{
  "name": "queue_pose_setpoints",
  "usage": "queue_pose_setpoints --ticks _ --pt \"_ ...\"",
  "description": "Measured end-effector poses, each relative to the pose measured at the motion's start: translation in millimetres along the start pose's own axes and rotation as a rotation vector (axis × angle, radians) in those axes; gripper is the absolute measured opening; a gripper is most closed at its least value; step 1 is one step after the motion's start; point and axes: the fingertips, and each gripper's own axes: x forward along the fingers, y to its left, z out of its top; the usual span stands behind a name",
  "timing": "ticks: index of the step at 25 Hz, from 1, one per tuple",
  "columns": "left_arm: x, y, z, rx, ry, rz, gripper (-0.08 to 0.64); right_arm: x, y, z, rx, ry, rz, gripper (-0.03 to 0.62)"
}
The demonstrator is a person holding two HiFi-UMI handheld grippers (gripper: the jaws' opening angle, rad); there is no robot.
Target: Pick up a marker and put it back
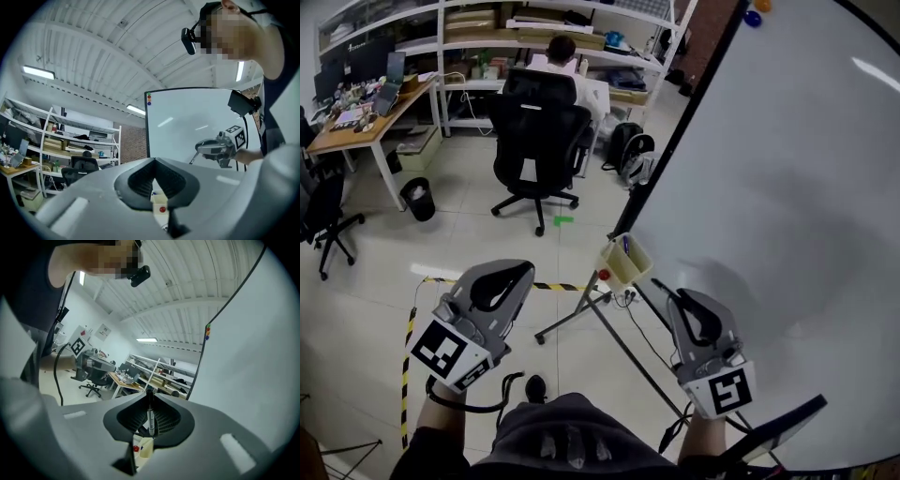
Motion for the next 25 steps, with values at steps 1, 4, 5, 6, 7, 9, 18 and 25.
queue_pose_setpoints --ticks 1,4,5,6,7,9,18,25 --pt "2 11 1 -0.002 -0.005 -0.007 0.006 10 0 0 -0.002 0.005 -0.010 0.043" --pt "9 38 3 -0.004 -0.016 -0.029 0.006 35 2 2 -0.008 0.020 -0.027 0.043" --pt "12 44 3 -0.006 -0.018 -0.039 0.006 42 3 2 -0.009 0.028 -0.028 0.043" --pt "16 48 3 -0.009 -0.020 -0.050 0.006 49 2 1 -0.008 0.037 -0.029 0.043" --pt "20 51 1 -0.013 -0.020 -0.062 0.006 54 0 0 -0.005 0.044 -0.031 0.043" --pt "31 55 -6 -0.023 -0.012 -0.085 0.006 65 -6 -5 0.003 0.051 -0.039 0.043" --pt "82 59 -40 -0.055 0.049 -0.115 0.006 103 -29 -51 0.058 0.089 -0.010 0.043" --pt "114 60 -63 -0.084 0.096 -0.109 0.006 122 -33 -103 0.097 0.154 0.067 0.043"
